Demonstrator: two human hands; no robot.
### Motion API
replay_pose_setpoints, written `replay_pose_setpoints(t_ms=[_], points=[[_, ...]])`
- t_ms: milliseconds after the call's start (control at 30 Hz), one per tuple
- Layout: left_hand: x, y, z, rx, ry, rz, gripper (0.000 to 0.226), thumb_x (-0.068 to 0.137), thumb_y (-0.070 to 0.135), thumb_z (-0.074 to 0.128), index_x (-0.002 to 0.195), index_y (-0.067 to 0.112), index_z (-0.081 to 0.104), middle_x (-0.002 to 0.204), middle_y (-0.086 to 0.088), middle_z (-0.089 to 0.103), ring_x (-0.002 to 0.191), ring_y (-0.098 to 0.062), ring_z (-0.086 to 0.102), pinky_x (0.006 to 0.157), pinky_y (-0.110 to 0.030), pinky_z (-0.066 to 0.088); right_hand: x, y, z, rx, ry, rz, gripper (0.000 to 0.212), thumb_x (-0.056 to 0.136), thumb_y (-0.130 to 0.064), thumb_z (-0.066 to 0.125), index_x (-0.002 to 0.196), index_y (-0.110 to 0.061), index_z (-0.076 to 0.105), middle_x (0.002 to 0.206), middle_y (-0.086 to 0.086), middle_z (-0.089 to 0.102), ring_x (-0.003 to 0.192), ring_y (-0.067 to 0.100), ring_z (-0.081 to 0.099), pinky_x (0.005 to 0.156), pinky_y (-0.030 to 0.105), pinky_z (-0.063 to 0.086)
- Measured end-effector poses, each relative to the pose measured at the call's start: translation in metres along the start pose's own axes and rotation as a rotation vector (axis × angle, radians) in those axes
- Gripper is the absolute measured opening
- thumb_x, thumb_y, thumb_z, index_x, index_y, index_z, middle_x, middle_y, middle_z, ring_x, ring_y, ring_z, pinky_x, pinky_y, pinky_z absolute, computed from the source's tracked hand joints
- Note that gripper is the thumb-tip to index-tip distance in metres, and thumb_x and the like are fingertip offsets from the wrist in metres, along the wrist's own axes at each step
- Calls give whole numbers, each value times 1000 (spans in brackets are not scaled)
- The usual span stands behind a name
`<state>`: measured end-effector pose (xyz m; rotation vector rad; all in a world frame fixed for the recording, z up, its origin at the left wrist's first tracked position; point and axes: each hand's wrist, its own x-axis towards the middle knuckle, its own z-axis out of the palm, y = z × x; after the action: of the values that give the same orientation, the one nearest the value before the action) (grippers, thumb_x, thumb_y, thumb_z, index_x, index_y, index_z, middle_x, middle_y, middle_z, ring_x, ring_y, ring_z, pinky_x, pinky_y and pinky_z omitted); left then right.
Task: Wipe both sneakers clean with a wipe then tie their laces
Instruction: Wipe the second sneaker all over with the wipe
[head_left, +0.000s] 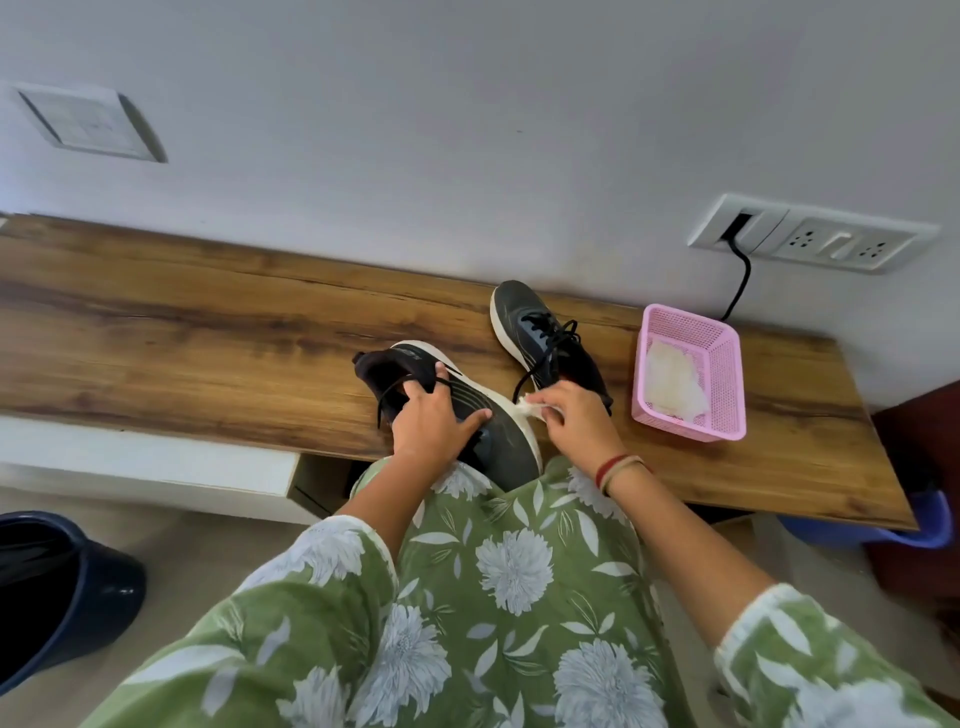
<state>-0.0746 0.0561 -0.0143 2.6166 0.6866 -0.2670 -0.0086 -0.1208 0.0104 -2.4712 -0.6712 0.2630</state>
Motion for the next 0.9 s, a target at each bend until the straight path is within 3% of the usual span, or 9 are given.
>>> replay_pose_setpoints(t_ms=[167,367,500,567,667,900], points=[[14,2,-9,79,-205,48,130,61,79,63,153,16,-3,141,-23,26,121,-39,48,91,-40,46,27,-3,21,-96,-171,21,26,88,-3,51,102,-12,72,105,8,66,98,25,60,89,31,45],[19,2,-8,102,-270,115,136,59,65,77,152,17,-10,147,-26,17,129,-40,40,95,-42,45,-15,20,17,-139,-217,93,25,90,-6,52,105,-13,71,105,5,64,95,24,60,84,26,45],[16,-5,-8,95,-283,140,142,58,59,82,150,16,-17,150,-31,7,134,-43,32,100,-44,41,-17,20,0,-165,-393,68,26,89,-6,52,102,-17,71,107,0,64,96,17,60,86,26,46],[13,-9,-8,79,-282,144,145,56,55,85,149,17,-21,151,-33,1,139,-44,24,104,-45,38,-4,16,-6,-79,-348,126,25,88,-6,52,97,-19,72,107,-2,65,98,14,59,90,27,46],[5,-15,-5,8,-232,119,147,55,52,87,149,19,-21,151,-32,-1,139,-45,23,105,-47,36,11,3,-2,60,-104,161,25,87,-3,52,98,-15,72,106,1,67,100,15,60,93,29,45],[-1,-22,-5,-66,-171,106,143,55,54,86,151,19,-14,151,-28,7,136,-42,29,106,-45,35,-1,4,16,20,-156,88,25,87,-1,51,96,-12,72,100,3,64,93,21,60,86,32,47]])
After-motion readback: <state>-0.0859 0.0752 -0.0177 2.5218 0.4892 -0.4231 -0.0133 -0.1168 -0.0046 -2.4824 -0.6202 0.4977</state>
